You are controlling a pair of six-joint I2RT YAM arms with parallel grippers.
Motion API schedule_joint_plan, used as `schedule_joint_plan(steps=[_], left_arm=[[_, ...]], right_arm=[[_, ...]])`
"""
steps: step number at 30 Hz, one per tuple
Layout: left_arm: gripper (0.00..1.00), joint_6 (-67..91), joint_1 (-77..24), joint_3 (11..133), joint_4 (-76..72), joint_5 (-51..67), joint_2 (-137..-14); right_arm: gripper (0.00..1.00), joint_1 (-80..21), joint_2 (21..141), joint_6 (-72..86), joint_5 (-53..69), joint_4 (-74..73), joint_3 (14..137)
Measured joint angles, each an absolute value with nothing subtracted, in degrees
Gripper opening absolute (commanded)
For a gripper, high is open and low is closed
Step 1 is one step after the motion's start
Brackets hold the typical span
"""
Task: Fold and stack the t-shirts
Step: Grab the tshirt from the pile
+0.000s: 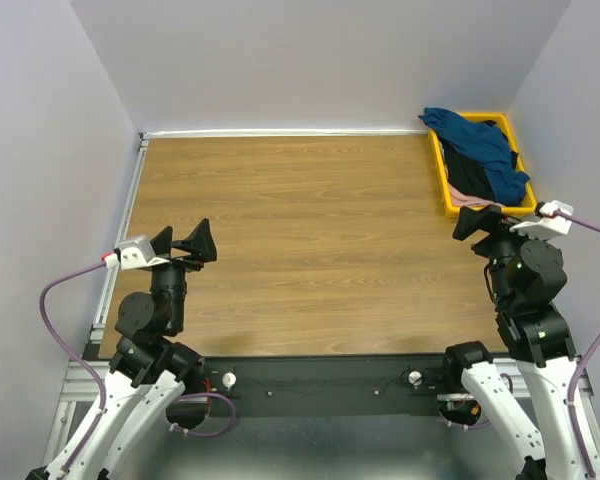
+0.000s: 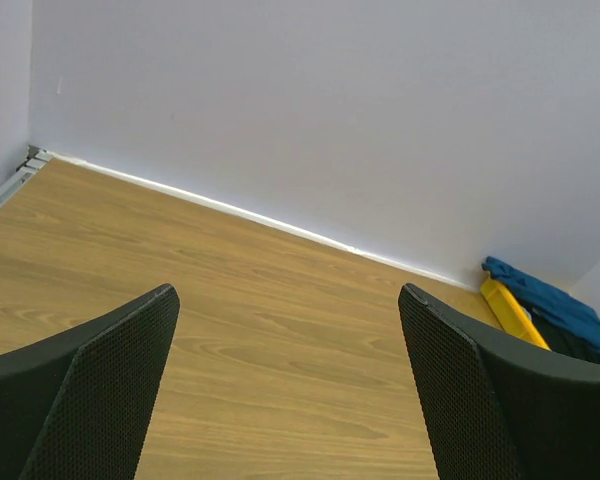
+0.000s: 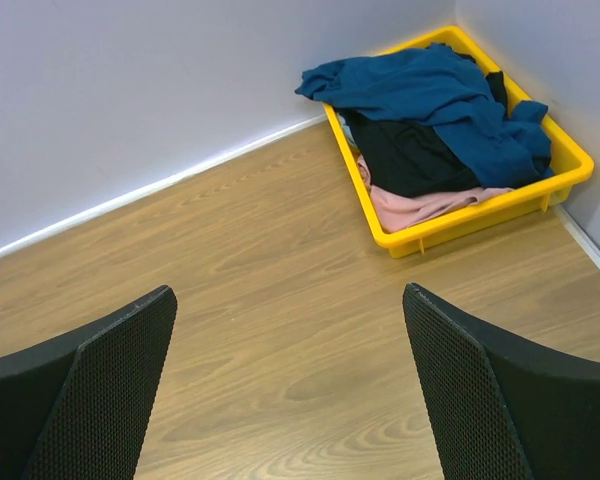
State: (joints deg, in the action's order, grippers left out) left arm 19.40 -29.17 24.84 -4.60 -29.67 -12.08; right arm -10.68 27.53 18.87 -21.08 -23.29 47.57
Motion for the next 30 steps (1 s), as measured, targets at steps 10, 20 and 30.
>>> schedule_joint_plan(steps=[10, 20, 30], left_arm=[[0.98, 19.35, -28.86, 24.84, -4.6, -29.65, -15.25], [0.98, 19.25, -28.45, 24.84, -4.47, -30.17, -16.91], [0.98, 18.61, -28.18, 24.84, -3.29, -33.93, -18.85]], right_arm=[[1.0, -10.68, 39.75, 16.91, -19.81, -22.68, 51.18], [1.0, -10.46, 74.85, 16.88, -26.22, -16.73, 65.34], [0.8, 4.95, 103.31, 21.34, -23.81, -13.72, 85.56]])
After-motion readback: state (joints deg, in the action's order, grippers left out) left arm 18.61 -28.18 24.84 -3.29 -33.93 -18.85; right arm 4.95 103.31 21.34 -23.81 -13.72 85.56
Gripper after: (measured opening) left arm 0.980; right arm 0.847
